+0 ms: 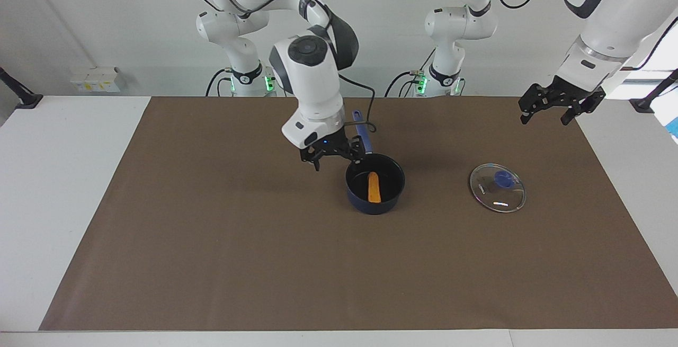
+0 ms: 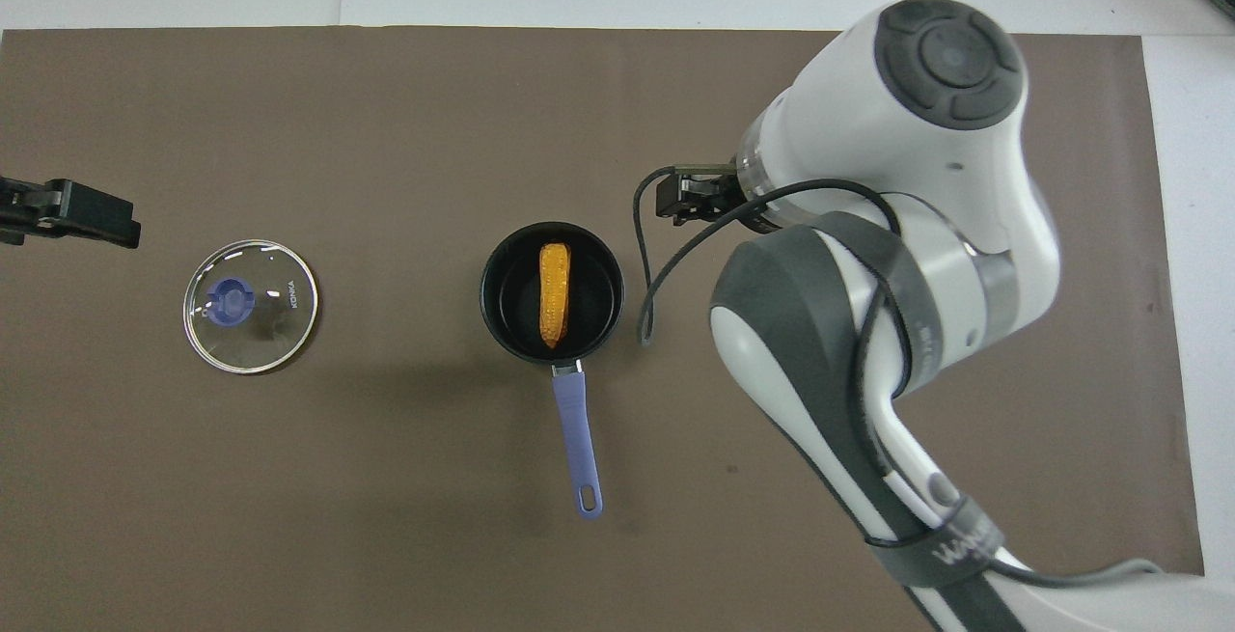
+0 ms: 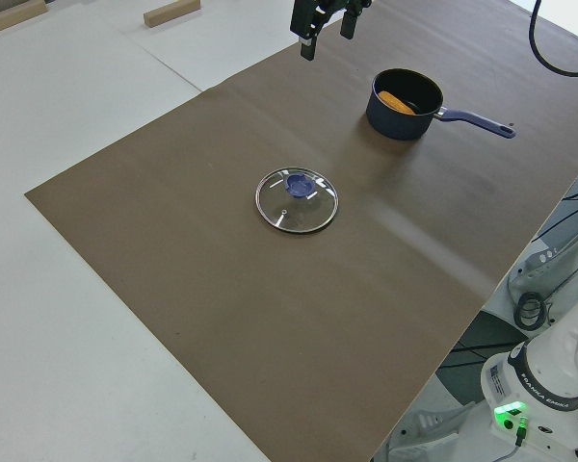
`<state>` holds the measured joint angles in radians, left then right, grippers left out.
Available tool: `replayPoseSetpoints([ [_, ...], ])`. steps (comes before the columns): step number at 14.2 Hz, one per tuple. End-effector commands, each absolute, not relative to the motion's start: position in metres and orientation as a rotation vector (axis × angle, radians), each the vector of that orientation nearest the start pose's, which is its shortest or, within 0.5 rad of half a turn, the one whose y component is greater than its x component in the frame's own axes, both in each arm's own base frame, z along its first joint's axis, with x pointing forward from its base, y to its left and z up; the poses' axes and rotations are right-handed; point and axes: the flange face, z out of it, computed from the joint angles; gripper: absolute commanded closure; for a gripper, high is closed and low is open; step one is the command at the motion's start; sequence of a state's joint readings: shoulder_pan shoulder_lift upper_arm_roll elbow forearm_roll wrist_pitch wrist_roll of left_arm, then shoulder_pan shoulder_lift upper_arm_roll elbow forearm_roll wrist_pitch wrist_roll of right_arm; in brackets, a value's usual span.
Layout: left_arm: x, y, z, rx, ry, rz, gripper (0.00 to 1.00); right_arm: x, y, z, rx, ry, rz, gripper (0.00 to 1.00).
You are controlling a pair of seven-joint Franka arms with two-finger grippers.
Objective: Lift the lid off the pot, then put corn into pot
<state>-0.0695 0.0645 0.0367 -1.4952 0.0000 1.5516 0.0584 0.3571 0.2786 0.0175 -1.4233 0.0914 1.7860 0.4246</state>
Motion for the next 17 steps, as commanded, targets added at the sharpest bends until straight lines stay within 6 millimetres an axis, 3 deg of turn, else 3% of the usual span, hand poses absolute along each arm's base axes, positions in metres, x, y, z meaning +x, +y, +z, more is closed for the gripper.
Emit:
replayPoseSetpoints([
  [1,0.57,-0.019,0.625,-3.143,0.133,0.029,0.0,0.6,0.196,0.574,-3.028,0.069,-0.066,0.0],
  [6,0.57,-0.019,0.625,-3.143,0.133,0.029,0.0,0.583,0.117,0.632,-3.019,0.168,-0.105,0.0],
  [12,0.57,-0.019,0.625,-3.143,0.133,0.029,0.0,0.537,0.043,0.693,-3.0,0.323,-0.1,0.0],
  [15,0.57,-0.019,0.625,-3.143,0.133,0.029,0.0,0.525,0.0,0.699,-3.007,0.396,-0.056,0.0],
  [17,0.57,-0.019,0.625,-3.143,0.133,0.026,0.0,0.517,-0.028,0.697,-3.033,0.328,-0.048,0.0],
])
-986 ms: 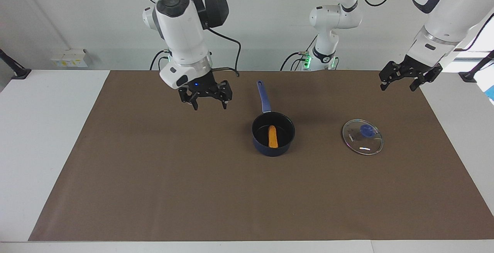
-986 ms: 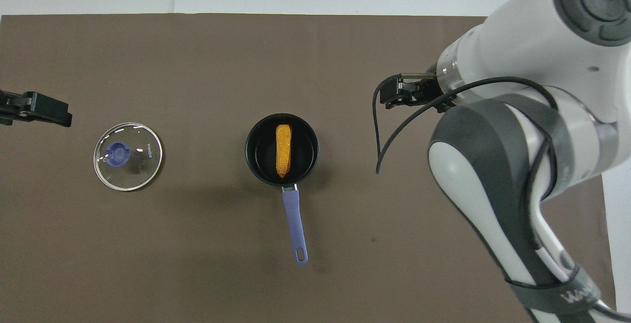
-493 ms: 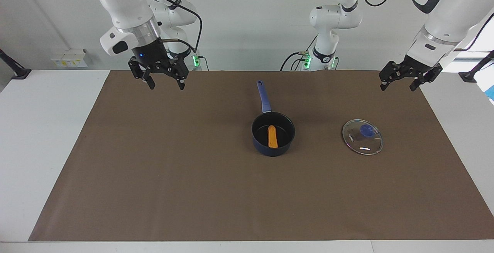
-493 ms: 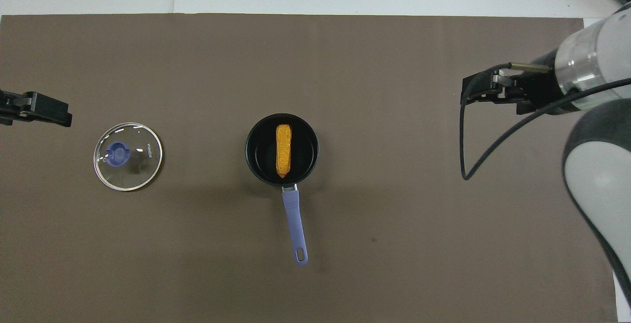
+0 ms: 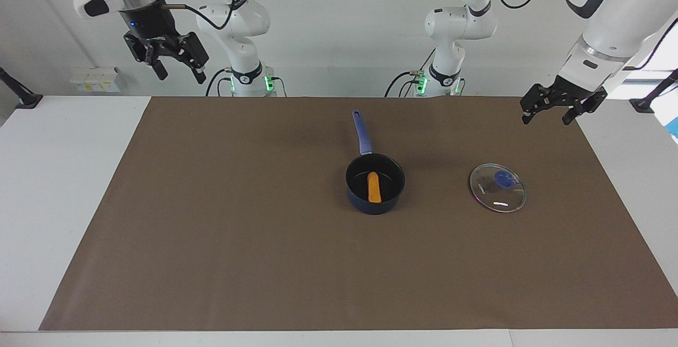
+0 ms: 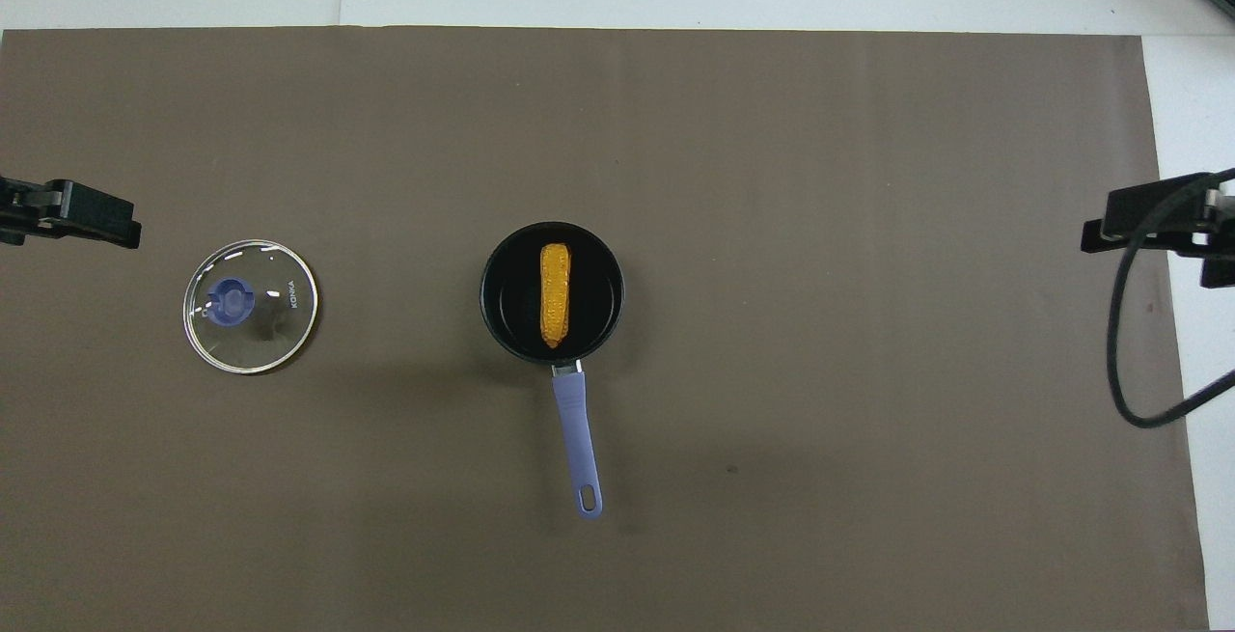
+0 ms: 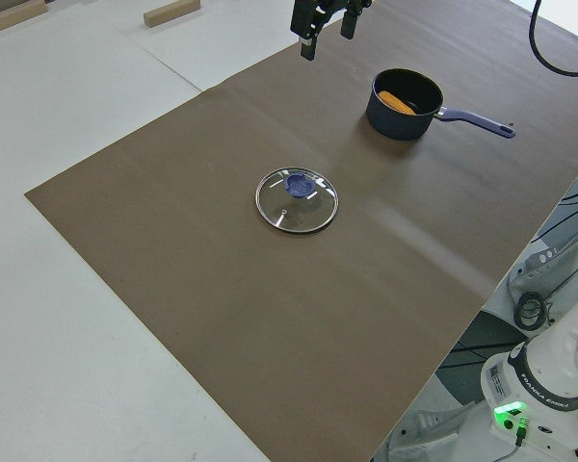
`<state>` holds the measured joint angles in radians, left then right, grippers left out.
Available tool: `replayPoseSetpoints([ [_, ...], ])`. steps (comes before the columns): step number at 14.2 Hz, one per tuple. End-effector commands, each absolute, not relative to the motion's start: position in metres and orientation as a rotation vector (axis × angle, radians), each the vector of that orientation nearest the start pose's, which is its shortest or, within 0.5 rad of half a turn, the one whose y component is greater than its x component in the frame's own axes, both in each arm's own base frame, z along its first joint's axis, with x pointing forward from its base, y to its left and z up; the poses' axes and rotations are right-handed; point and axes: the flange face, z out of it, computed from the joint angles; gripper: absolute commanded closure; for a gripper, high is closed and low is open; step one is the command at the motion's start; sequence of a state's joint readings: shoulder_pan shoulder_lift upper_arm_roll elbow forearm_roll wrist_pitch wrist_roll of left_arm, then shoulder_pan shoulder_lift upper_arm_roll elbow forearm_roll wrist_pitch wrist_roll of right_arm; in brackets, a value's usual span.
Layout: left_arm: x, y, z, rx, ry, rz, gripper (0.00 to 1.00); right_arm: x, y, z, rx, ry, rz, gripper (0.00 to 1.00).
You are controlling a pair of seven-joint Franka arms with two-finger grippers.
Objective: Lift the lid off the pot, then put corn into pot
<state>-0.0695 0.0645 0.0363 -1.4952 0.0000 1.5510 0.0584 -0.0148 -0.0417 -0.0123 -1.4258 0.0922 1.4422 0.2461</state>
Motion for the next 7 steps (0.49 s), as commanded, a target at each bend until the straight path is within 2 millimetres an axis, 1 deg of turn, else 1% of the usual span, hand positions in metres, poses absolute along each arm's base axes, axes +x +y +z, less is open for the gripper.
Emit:
replayPoseSetpoints([
  [1,0.57,-0.019,0.625,-3.143,0.133,0.029,0.0,0.516,-0.037,0.692,-3.044,0.287,-0.039,0.0],
  [2,0.57,-0.019,0.625,-3.143,0.133,0.029,0.0,0.515,-0.044,0.688,-3.06,0.245,-0.037,0.0],
  [4,0.57,-0.019,0.625,-3.143,0.133,0.029,0.0,0.517,-0.05,0.675,-3.083,0.152,-0.009,0.0],
  [5,0.57,-0.019,0.625,-3.143,0.133,0.029,0.0,0.517,-0.049,0.671,-3.091,0.147,-0.006,0.0],
  [7,0.57,-0.019,0.625,-3.143,0.133,0.029,0.0,0.518,-0.049,0.671,-3.093,0.147,-0.006,0.0],
])
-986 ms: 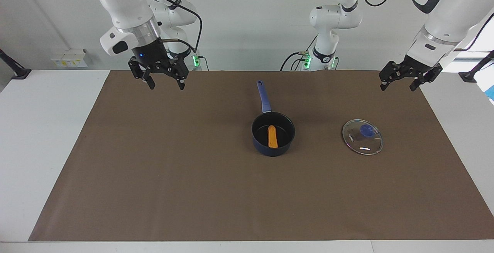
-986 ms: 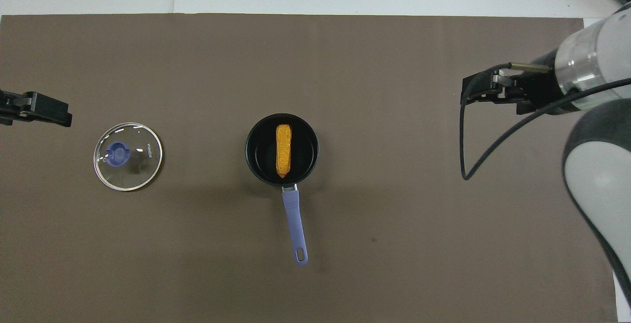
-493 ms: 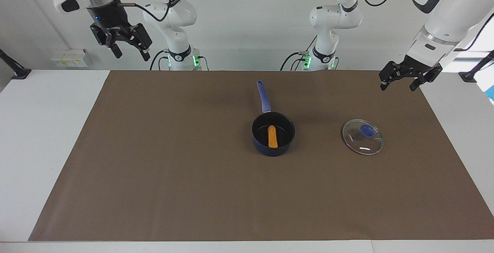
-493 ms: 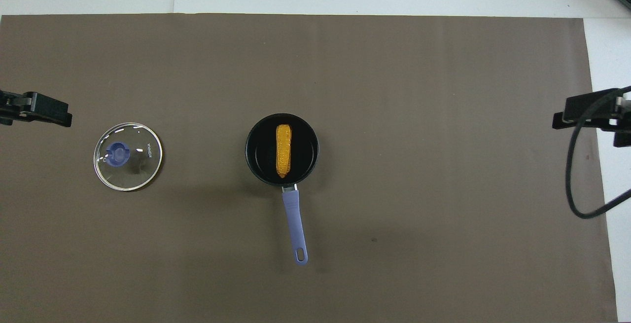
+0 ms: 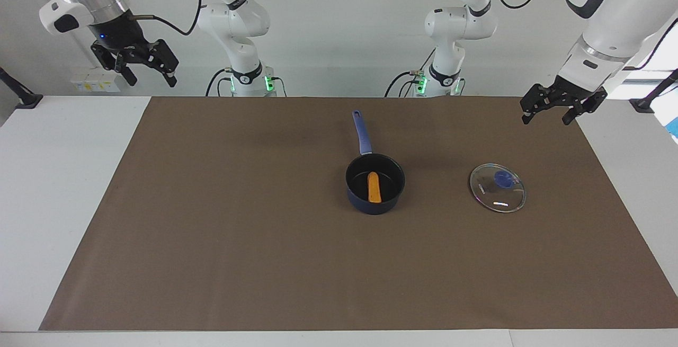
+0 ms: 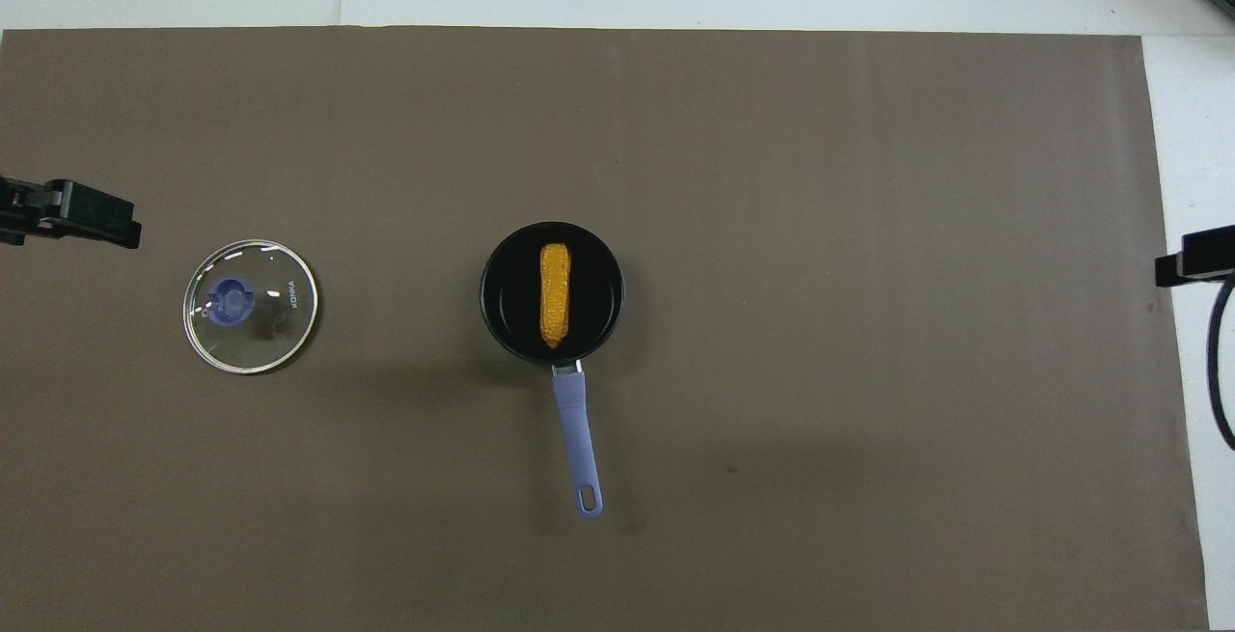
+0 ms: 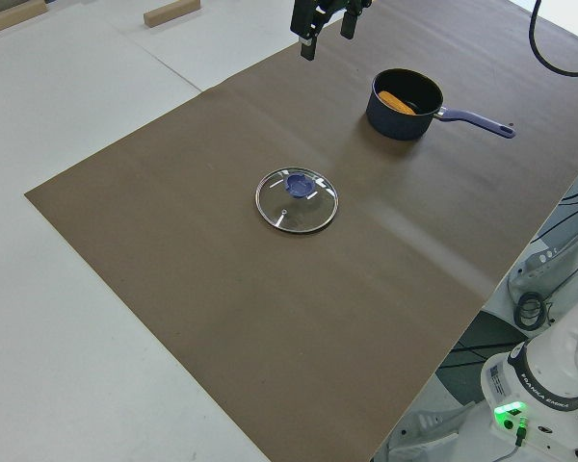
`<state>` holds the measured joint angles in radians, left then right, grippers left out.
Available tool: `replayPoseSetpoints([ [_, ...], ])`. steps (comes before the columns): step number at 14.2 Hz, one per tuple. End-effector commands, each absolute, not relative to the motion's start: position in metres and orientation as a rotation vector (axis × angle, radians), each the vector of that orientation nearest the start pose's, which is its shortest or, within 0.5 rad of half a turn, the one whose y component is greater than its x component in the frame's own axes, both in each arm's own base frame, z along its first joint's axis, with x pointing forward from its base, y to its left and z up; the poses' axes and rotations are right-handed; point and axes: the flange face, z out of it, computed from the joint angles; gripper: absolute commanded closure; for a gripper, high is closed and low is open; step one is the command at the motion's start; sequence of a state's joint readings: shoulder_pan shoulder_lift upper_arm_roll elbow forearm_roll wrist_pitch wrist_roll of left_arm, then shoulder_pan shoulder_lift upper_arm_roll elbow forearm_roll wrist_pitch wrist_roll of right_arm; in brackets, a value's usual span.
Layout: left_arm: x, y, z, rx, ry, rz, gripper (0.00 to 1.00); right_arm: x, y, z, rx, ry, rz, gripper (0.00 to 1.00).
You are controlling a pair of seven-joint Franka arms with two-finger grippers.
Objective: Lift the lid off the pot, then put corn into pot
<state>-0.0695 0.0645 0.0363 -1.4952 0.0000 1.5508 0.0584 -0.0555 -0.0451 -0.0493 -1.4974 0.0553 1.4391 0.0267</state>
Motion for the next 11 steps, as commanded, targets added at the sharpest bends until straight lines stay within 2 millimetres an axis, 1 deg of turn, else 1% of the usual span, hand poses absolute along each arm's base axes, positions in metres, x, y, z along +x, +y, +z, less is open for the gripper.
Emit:
replayPoseSetpoints([
  [1,0.57,-0.019,0.625,-3.143,0.133,0.029,0.0,0.518,-0.05,0.672,-3.094,0.15,-0.011,0.0],
  [6,0.57,-0.018,0.625,-3.143,0.131,0.029,0.0,0.518,-0.05,0.671,-3.106,0.145,-0.007,0.0],
  [9,0.57,-0.018,0.625,-3.143,0.131,0.029,0.0,0.52,-0.038,0.672,-3.134,0.083,-0.032,0.0],
  [11,0.57,-0.019,0.625,-3.143,0.133,0.029,0.0,0.52,-0.034,0.671,-3.136,0.074,-0.027,0.0],
])
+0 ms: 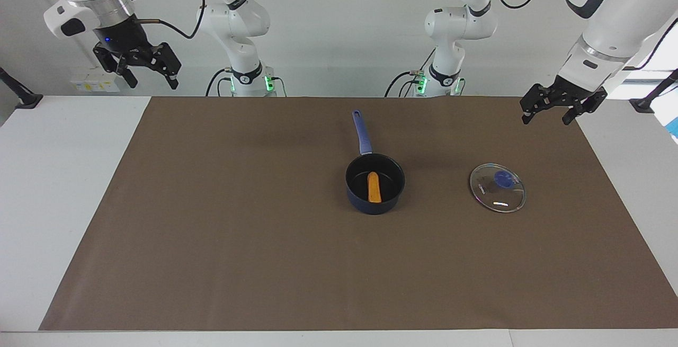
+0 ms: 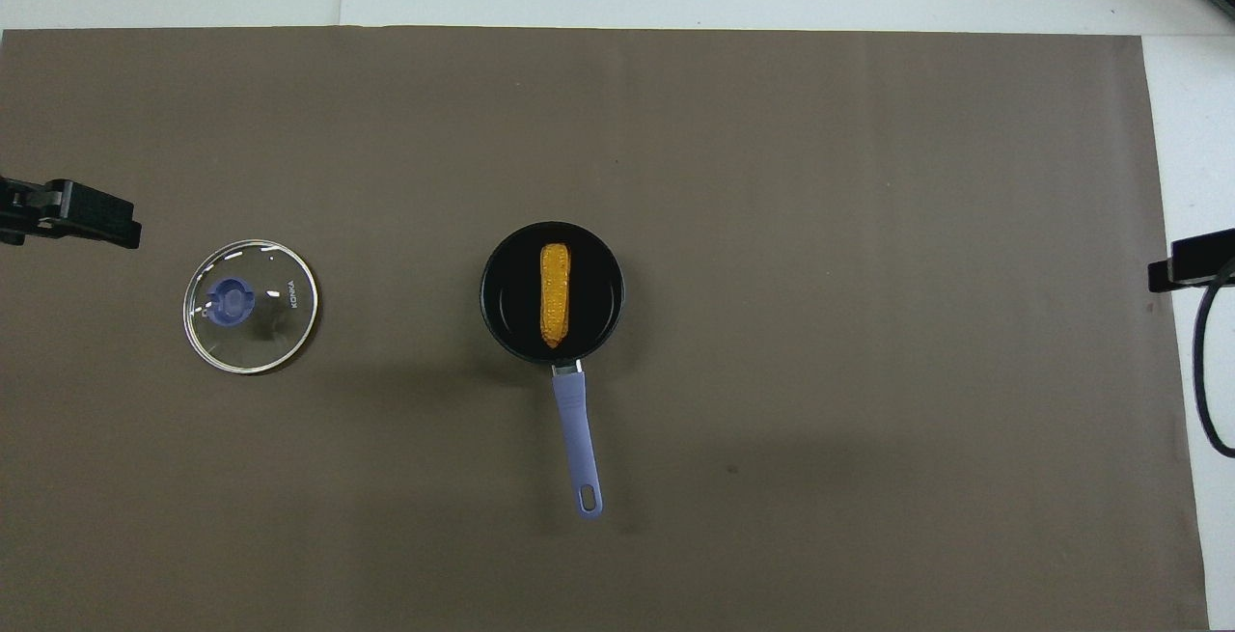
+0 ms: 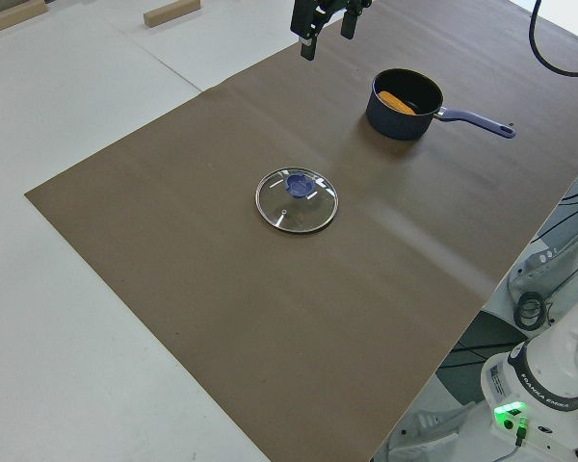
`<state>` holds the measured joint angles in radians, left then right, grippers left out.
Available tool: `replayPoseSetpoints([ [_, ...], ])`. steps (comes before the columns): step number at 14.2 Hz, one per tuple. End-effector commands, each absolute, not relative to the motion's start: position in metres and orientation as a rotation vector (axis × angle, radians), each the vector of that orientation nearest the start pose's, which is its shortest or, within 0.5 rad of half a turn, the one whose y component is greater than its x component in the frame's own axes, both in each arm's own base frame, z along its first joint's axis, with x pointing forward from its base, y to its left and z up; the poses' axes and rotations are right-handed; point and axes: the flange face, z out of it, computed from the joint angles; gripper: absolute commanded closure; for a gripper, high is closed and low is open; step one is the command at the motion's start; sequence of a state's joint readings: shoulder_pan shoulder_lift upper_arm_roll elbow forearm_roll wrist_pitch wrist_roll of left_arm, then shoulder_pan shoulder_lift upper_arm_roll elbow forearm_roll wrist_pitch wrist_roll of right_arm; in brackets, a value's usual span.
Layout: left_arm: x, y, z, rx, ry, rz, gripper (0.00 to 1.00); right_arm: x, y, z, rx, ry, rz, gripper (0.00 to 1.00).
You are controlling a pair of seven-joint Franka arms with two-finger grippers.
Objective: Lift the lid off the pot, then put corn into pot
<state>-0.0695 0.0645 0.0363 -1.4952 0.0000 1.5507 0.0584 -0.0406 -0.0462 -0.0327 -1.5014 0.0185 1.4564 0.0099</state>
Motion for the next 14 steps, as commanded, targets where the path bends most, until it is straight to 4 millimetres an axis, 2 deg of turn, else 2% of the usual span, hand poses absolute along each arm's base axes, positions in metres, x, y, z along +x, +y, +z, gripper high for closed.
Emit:
replayPoseSetpoints([
  [1,0.57,-0.019,0.625,-3.143,0.133,0.029,0.0,0.52,-0.034,0.671,-3.134,0.076,-0.02,0.0],
  [8,0.57,-0.019,0.625,-3.143,0.133,0.029,0.0,0.518,-0.038,0.671,-3.129,0.085,-0.008,0.0],
  [10,0.57,-0.019,0.625,-3.143,0.133,0.029,0.0,0.512,-0.032,0.67,-3.116,0.108,0.051,0.0],
  [12,0.57,-0.019,0.625,-3.143,0.133,0.029,0.0,0.509,-0.03,0.669,-3.104,0.22,0.072,0.0],
  [14,0.57,-0.018,0.625,-3.143,0.131,0.029,0.0,0.509,-0.02,0.668,-3.104,0.225,0.068,0.0],
])
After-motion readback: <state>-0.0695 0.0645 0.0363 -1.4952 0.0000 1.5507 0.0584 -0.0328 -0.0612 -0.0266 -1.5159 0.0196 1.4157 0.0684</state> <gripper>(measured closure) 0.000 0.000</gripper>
